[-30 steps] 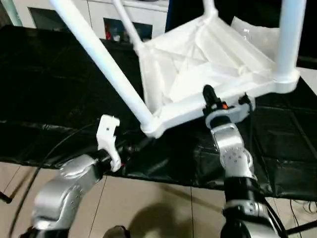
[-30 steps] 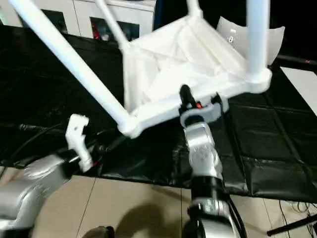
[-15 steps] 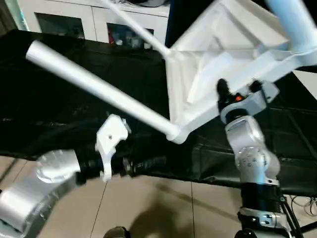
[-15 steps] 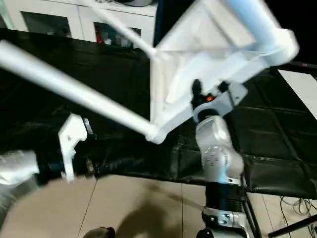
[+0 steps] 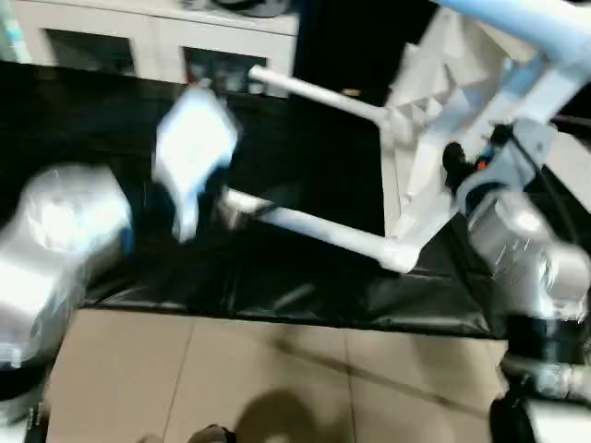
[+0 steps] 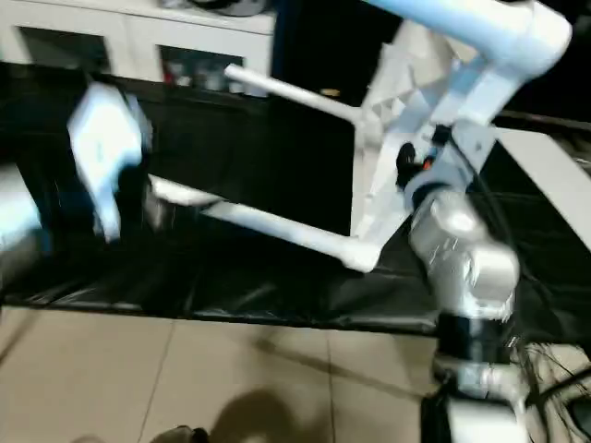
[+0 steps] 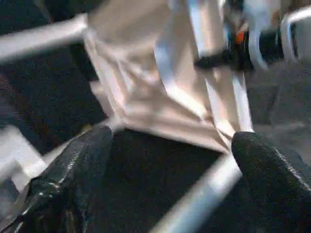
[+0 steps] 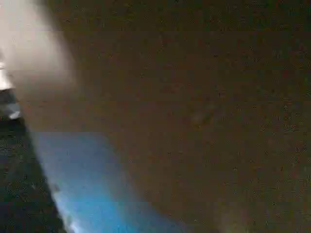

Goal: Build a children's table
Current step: Flip table

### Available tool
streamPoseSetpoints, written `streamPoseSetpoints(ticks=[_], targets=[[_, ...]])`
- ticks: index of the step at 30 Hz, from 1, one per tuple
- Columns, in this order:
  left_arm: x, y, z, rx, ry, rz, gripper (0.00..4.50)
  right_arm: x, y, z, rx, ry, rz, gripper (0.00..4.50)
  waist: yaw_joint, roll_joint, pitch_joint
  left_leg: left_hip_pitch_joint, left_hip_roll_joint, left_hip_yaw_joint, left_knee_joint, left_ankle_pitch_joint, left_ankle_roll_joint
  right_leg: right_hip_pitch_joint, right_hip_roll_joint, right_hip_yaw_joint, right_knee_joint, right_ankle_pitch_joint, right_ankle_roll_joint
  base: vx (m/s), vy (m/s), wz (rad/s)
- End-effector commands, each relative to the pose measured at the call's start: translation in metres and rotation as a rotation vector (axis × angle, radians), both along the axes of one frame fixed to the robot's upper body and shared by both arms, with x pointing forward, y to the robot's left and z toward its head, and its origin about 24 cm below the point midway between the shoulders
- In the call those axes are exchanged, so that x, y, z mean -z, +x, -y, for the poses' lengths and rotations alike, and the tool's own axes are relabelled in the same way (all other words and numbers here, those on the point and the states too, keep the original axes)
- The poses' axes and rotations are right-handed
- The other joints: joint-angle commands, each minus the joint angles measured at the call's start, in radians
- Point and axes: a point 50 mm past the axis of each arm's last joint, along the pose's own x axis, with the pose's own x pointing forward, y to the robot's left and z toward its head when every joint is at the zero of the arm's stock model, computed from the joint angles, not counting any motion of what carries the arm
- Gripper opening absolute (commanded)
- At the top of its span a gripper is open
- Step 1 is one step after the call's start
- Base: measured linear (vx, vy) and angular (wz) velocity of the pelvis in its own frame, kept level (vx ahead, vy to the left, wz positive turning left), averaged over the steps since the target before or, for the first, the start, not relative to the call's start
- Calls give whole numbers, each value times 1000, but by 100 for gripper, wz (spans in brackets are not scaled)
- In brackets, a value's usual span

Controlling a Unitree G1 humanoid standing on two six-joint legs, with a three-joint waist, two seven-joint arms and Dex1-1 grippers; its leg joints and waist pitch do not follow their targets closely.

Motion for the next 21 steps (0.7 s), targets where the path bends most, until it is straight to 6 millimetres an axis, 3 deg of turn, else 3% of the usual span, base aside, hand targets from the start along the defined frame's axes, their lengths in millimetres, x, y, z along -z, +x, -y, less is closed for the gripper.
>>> streamPoseSetpoints(ticks=[1,5,6,7,11,12,15,17,18,19,21], targets=[[-6,-2,4,27,36,49,444,-2,3,4,-28,-19,-22,196,-5,2,-66,59,42,-32,-73,-451,-180,-15,-45,18,-93,-346,-63,0,0,0],[-29,2,6,24,27,163,444,5,6,2,-136,-51,-82,196,-9,-1,-66,62,42,-29,-66,-448,-172,-18,-44,18,-94,-347,-76,0,0,0],[-38,1,7,37,23,208,444,7,8,2,-159,-61,-109,196,-13,-1,-64,55,42,-33,-69,-441,-174,-13,-43,16,-91,-336,-84,0,0,0],[-45,2,8,37,14,242,444,7,9,4,-158,-79,-113,196,-12,-2,-65,57,43,-31,-68,-444,-175,-15,-42,16,-92,-334,-83,0,0,0],[-60,5,10,13,11,346,444,6,12,2,-170,-103,-109,196,-12,-11,-66,60,44,-29,-64,-455,-173,-19,-44,17,-96,-343,-91,0,0,0],[-62,6,10,4,13,366,444,6,12,1,-175,-106,-109,196,-12,-9,-66,61,45,-30,-63,-452,-173,-19,-45,18,-93,-335,-92,0,0,0],[-71,15,9,-62,40,464,450,11,11,-3,-213,-143,-124,265,-12,-11,-68,61,46,-30,-64,-452,-174,-19,-43,18,-92,-322,-90,0,0,0],[-71,19,9,-89,71,482,450,12,10,-3,-212,-144,-127,271,-13,-8,-67,63,45,-31,-64,-458,-174,-22,-42,17,-92,-322,-93,0,0,0],[-69,27,7,-131,125,504,450,15,9,-3,-208,-153,-128,271,-14,-13,-70,58,46,-33,-66,-458,-177,-17,-44,15,-91,-321,-96,0,0,0],[-67,37,4,-186,196,542,450,18,8,-4,-197,-188,-122,302,-12,-15,-69,59,47,-32,-64,-463,-175,-21,-45,16,-95,-330,-90,0,0,0],[-65,49,-1,-251,228,562,450,21,7,-5,-184,-258,-86,309,-9,-9,-71,60,47,-34,-64,-469,-181,-23,-48,17,-95,-336,-86,0,0,0]])
